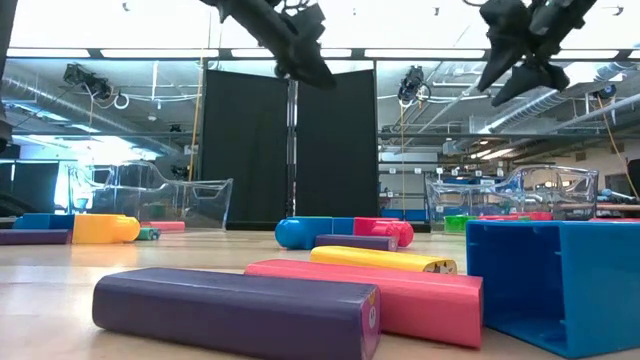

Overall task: Sort blocks by size
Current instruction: Put the light blue block into the top left transparent bin

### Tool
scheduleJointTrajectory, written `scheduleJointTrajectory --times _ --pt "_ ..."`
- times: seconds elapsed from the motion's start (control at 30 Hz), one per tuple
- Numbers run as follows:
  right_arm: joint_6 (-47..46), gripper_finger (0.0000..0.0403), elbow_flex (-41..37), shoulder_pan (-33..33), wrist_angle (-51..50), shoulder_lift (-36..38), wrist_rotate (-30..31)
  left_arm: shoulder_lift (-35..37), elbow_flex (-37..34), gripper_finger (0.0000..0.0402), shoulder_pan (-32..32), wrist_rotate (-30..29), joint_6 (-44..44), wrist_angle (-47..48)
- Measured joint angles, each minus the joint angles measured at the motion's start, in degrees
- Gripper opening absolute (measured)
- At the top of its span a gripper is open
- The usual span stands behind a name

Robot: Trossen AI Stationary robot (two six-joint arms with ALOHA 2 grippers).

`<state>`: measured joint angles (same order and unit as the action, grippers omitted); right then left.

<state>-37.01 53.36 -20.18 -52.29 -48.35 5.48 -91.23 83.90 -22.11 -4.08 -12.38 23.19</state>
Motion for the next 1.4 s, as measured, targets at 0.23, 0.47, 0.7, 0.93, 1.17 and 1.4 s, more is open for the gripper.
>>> scheduleJointTrajectory --times 0.23,0.47,0.7,0.93,1.17,1.4 --pt "4.04 0.0175 0.00 16.91 0.39 -4.46 0.89 8.35 -7.03 0.0177 1.96 4.46 7.77 -1.85" --pt "6.63 0.0158 0.00 28.18 -1.04 -11.03 -0.41 19.52 -24.30 0.0177 11.92 -6.38 17.70 -10.53" --pt "6.61 0.0160 0.00 33.43 -5.08 -16.30 -1.65 23.59 -33.59 0.0177 21.99 -12.16 27.80 -19.57" --pt "3.38 0.0160 0.00 35.85 -3.06 -21.15 -0.66 23.02 -33.86 0.0177 30.03 -19.17 30.84 -19.05" --pt "2.64 0.0160 -0.13 38.00 -3.56 -25.84 -0.42 23.02 -33.86 0.0177 34.52 -20.32 31.05 -19.10" --pt "0.77 0.0185 -3.01 40.07 -3.00 -30.07 -0.51 23.02 -33.86 0.0177 35.93 -20.32 32.19 -18.99"
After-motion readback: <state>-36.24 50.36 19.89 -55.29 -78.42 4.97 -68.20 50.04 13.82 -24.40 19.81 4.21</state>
